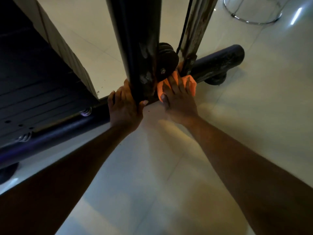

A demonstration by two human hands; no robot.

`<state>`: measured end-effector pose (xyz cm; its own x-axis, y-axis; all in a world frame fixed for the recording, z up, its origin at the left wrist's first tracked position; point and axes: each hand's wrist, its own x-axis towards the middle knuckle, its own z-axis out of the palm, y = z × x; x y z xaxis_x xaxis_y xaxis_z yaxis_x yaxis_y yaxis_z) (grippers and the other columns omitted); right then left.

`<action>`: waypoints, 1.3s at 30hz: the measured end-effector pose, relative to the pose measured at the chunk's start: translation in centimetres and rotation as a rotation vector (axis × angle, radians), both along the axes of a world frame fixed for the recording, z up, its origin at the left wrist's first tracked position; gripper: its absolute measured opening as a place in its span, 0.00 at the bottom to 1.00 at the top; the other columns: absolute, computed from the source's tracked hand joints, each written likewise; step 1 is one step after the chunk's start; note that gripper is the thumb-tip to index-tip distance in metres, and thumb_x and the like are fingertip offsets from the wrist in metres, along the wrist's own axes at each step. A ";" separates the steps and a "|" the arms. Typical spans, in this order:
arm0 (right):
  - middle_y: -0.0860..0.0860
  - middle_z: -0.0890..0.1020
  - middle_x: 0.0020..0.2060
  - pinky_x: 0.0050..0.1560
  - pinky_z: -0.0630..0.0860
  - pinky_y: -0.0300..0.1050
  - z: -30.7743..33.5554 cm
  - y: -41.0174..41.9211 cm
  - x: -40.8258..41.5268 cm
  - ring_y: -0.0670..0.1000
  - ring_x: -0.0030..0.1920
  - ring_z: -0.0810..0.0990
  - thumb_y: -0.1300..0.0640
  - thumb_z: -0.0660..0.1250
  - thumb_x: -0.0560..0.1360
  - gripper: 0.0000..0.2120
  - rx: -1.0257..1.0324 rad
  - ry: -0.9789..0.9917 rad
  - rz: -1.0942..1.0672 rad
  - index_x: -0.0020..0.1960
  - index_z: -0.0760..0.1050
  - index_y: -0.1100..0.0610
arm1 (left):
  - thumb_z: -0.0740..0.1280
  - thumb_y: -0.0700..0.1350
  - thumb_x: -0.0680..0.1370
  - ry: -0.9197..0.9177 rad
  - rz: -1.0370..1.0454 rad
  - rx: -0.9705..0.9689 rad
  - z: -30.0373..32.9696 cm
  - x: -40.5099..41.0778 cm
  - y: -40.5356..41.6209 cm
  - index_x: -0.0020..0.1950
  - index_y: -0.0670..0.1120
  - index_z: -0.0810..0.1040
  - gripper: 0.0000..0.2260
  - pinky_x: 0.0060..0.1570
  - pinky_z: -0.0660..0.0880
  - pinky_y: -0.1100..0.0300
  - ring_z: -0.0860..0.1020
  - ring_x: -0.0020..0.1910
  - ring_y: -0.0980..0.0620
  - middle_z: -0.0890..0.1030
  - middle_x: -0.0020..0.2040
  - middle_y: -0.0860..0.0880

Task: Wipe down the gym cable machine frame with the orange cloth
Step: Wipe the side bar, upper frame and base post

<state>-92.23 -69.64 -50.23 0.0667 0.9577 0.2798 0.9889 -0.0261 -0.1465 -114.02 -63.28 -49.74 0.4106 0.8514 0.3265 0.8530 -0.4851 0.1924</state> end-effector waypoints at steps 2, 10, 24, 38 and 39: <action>0.59 0.58 0.87 0.84 0.53 0.72 0.1 0.0 -2.8 0.64 0.88 0.46 0.48 0.54 0.89 0.24 0.003 0.199 -0.078 0.81 0.68 0.58 | 0.58 0.66 0.85 0.007 -0.008 -0.021 0.4 0.1 -0.3 0.83 0.36 0.60 0.39 0.78 0.61 0.42 0.70 0.75 0.39 0.73 0.74 0.37; 0.56 0.69 0.83 0.78 0.70 0.61 6.5 -2.8 1.0 0.60 0.84 0.64 0.57 0.68 0.78 0.26 -0.274 0.135 0.126 0.77 0.76 0.52 | 0.58 0.69 0.82 0.025 0.031 -0.386 5.4 0.6 -1.8 0.85 0.43 0.57 0.40 0.80 0.58 0.36 0.64 0.80 0.38 0.67 0.81 0.40; 0.56 0.73 0.80 0.73 0.75 0.59 9.6 -4.5 13.7 0.61 0.76 0.76 0.53 0.58 0.85 0.24 -0.238 0.314 0.031 0.78 0.75 0.57 | 0.62 0.55 0.86 -0.117 -0.297 -0.201 5.1 12.2 -4.0 0.73 0.41 0.74 0.22 0.57 0.80 0.41 0.80 0.60 0.36 0.80 0.65 0.39; 0.53 0.60 0.87 0.82 0.56 0.70 0.7 0.9 15.0 0.65 0.86 0.54 0.40 0.52 0.89 0.28 0.021 -0.010 -0.001 0.86 0.62 0.47 | 0.59 0.51 0.88 -0.159 0.102 0.035 -1.1 18.4 -2.4 0.83 0.39 0.64 0.26 0.76 0.62 0.38 0.69 0.79 0.38 0.70 0.80 0.39; 0.52 0.59 0.87 0.82 0.55 0.70 0.5 1.0 15.3 0.65 0.86 0.54 0.39 0.51 0.89 0.28 0.026 -0.007 -0.029 0.86 0.62 0.46 | 0.59 0.52 0.88 -0.165 0.106 0.032 -1.2 18.4 -2.3 0.83 0.39 0.64 0.26 0.76 0.62 0.38 0.69 0.79 0.38 0.71 0.80 0.39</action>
<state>-76.93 -68.63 -49.73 0.0923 0.9478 0.3052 0.9888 -0.0511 -0.1404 -95.62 -65.60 -50.95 0.2577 0.8749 0.4099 0.8576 -0.4026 0.3200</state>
